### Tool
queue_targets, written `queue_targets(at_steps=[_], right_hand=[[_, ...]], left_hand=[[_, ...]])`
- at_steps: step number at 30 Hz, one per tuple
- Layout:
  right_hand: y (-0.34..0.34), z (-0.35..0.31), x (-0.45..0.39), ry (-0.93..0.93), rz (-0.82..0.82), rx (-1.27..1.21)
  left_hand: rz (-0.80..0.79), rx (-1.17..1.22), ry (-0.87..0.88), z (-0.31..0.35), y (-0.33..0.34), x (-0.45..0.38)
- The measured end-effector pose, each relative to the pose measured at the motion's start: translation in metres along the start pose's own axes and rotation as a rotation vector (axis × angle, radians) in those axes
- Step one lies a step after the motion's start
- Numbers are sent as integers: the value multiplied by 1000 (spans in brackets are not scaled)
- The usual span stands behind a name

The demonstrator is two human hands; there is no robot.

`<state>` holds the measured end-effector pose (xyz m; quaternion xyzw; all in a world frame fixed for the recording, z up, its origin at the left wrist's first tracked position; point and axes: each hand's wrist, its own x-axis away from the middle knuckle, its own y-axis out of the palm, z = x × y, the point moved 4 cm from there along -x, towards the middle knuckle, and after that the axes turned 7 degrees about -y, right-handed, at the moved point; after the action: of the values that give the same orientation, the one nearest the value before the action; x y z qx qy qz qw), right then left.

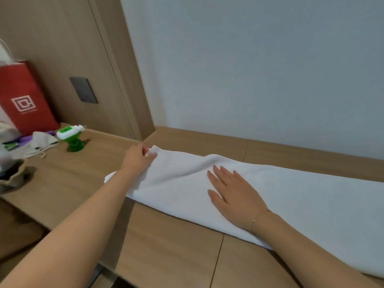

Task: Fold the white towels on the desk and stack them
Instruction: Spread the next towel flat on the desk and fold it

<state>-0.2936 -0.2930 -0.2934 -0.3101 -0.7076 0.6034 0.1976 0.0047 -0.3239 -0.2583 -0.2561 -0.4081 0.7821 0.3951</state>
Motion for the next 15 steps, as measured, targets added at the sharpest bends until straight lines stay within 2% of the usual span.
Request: queue_targets(at_steps=[3,5,11,15], right_hand=[[0,0,1,1,5,-13],[0,0,1,-2,7,-23],[0,0,4,57,-22,31],[1,-1,3,87,-66,49]], left_hand=[[61,214,-44,-13,2,-5],[118,272,-102,-23,-2,-13],[108,132,-108,-28,4,-28],[209,-149,-36,-16,-2,-15]])
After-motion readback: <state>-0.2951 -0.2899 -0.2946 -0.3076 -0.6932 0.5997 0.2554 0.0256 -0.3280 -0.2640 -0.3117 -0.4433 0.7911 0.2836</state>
